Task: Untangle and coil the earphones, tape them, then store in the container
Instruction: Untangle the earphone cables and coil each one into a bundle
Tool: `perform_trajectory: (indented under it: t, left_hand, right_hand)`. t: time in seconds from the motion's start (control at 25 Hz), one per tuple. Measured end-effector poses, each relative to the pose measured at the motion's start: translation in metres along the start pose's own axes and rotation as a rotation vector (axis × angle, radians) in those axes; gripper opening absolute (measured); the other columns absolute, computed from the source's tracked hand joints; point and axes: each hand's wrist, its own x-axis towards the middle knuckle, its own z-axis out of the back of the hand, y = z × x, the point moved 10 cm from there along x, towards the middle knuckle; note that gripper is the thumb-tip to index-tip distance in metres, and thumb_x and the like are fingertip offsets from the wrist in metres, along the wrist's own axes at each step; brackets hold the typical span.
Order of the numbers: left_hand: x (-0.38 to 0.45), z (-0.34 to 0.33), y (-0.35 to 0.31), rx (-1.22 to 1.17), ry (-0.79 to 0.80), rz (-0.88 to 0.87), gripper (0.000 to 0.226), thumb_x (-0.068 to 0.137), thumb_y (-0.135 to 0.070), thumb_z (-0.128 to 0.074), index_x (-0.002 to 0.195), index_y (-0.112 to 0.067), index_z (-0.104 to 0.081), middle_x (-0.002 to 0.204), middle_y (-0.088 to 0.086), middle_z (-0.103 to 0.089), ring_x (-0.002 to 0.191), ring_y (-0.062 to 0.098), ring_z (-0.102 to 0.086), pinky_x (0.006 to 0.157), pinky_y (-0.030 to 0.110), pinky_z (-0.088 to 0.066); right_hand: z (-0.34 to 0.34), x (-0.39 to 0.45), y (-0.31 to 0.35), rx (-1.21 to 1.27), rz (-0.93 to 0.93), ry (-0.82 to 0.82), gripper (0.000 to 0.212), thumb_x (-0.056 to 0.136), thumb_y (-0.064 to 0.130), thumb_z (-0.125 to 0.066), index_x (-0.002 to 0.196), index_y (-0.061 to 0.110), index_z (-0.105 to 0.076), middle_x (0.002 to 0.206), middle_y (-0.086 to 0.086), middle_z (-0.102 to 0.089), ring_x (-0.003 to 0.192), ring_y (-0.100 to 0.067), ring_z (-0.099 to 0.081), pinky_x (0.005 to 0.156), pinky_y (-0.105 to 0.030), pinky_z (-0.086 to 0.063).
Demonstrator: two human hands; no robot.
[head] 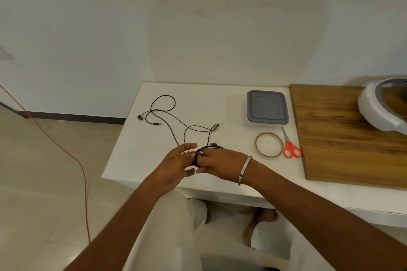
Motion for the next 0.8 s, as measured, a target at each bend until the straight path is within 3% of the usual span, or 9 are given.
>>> perform_trajectory:
  t: [0.08,0.24,0.4,0.52,0.68,0.8]
  left_hand:
    - [0.000,-0.003,0.008,-0.145,0.006,0.063,0.028,0.094,0.004,-0.047,0.112,-0.016,-0.055,0.091,0.008,-0.066,0.085,0.021,-0.061,0.073,0.036,-0.045]
    - [0.007,-0.013,0.007,-0.216,0.017,0.065,0.030,0.096,0.003,-0.042,0.108,-0.017,-0.061,0.083,0.001,-0.067,0.080,0.016,-0.060,0.067,0.030,-0.041]
    - [0.015,-0.022,-0.001,-0.253,0.076,0.006,0.031,0.094,-0.001,-0.045,0.114,-0.015,-0.064,0.088,0.001,-0.067,0.083,0.016,-0.057,0.074,0.032,-0.040]
    - [0.018,-0.031,-0.005,-0.297,0.184,-0.013,0.039,0.087,-0.017,-0.056,0.125,-0.011,-0.062,0.099,0.005,-0.065,0.089,0.016,-0.057,0.080,0.035,-0.041]
    - [0.035,-0.033,-0.005,-0.207,0.079,-0.072,0.038,0.088,-0.014,-0.061,0.125,-0.014,-0.062,0.100,0.004,-0.065,0.089,0.014,-0.058,0.082,0.033,-0.049]
    - [0.046,-0.030,-0.001,-0.269,0.016,-0.064,0.042,0.080,-0.019,-0.066,0.122,-0.015,-0.063,0.103,0.005,-0.068,0.094,0.015,-0.062,0.083,0.035,-0.052]
  right_hand:
    - [0.000,-0.001,-0.003,0.006,-0.022,0.011,0.032,0.097,0.026,-0.045,0.115,0.002,-0.056,0.114,-0.020,-0.059,0.101,-0.033,-0.057,0.087,-0.043,-0.050]
    - [0.002,-0.003,-0.016,0.029,-0.093,-0.018,0.032,0.098,0.026,-0.044,0.117,0.003,-0.054,0.114,-0.018,-0.058,0.100,-0.032,-0.057,0.086,-0.043,-0.051]
    - [0.009,-0.005,-0.031,0.094,-0.144,-0.095,0.030,0.098,0.024,-0.043,0.118,0.005,-0.055,0.115,-0.015,-0.059,0.101,-0.029,-0.056,0.086,-0.038,-0.049]
    - [0.010,-0.006,-0.039,0.105,-0.162,-0.123,0.030,0.098,0.025,-0.043,0.118,0.007,-0.056,0.113,-0.013,-0.060,0.099,-0.027,-0.058,0.086,-0.040,-0.051]
    - [0.008,-0.007,-0.054,0.113,-0.193,-0.152,0.026,0.097,0.019,-0.047,0.117,0.007,-0.059,0.115,-0.015,-0.061,0.101,-0.029,-0.059,0.087,-0.036,-0.050]
    - [0.010,-0.008,-0.064,0.126,-0.232,-0.187,0.026,0.097,0.018,-0.048,0.119,0.008,-0.057,0.118,-0.014,-0.060,0.104,-0.028,-0.059,0.089,-0.034,-0.048]
